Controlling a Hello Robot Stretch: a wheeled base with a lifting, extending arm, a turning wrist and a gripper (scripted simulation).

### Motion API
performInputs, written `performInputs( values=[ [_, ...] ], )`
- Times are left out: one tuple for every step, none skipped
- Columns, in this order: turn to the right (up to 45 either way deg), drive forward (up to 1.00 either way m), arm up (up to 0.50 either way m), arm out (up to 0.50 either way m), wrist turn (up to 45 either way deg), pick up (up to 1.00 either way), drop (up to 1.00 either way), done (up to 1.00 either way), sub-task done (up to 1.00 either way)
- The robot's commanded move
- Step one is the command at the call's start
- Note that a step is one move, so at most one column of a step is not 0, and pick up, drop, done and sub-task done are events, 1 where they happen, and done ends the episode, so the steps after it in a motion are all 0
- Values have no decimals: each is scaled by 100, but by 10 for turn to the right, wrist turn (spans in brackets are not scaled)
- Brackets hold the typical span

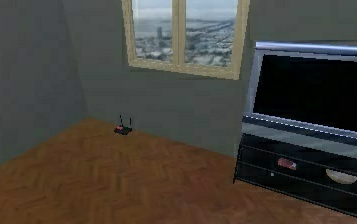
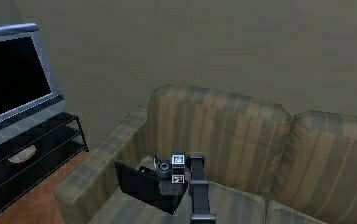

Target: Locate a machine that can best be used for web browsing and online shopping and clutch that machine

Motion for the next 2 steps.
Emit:
performInputs(
  values=[
    [0,0,-30,0,0,0,0,0,0],
    [0,0,0,0,0,100,0,0,0]
  ],
)
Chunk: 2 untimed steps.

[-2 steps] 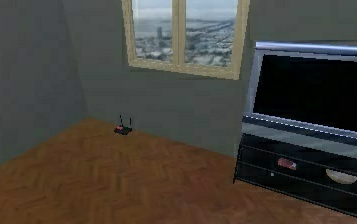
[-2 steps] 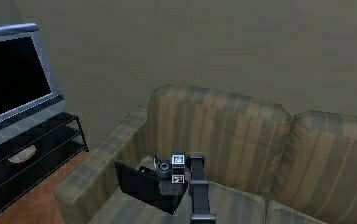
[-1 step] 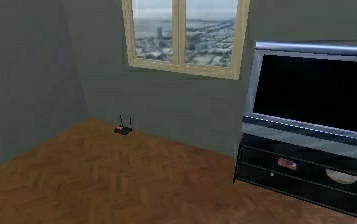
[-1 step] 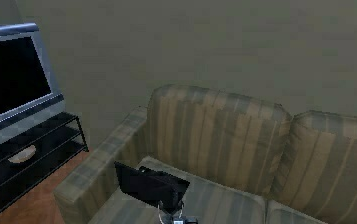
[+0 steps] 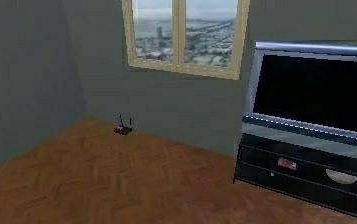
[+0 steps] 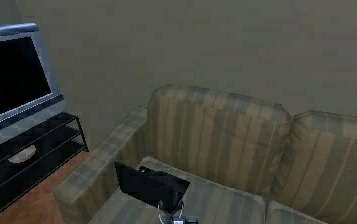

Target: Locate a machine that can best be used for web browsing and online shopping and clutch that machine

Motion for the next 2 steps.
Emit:
performInputs(
  values=[
    [0,0,10,0,0,0,0,0,0],
    [0,0,0,0,0,0,0,100,0]
  ],
)
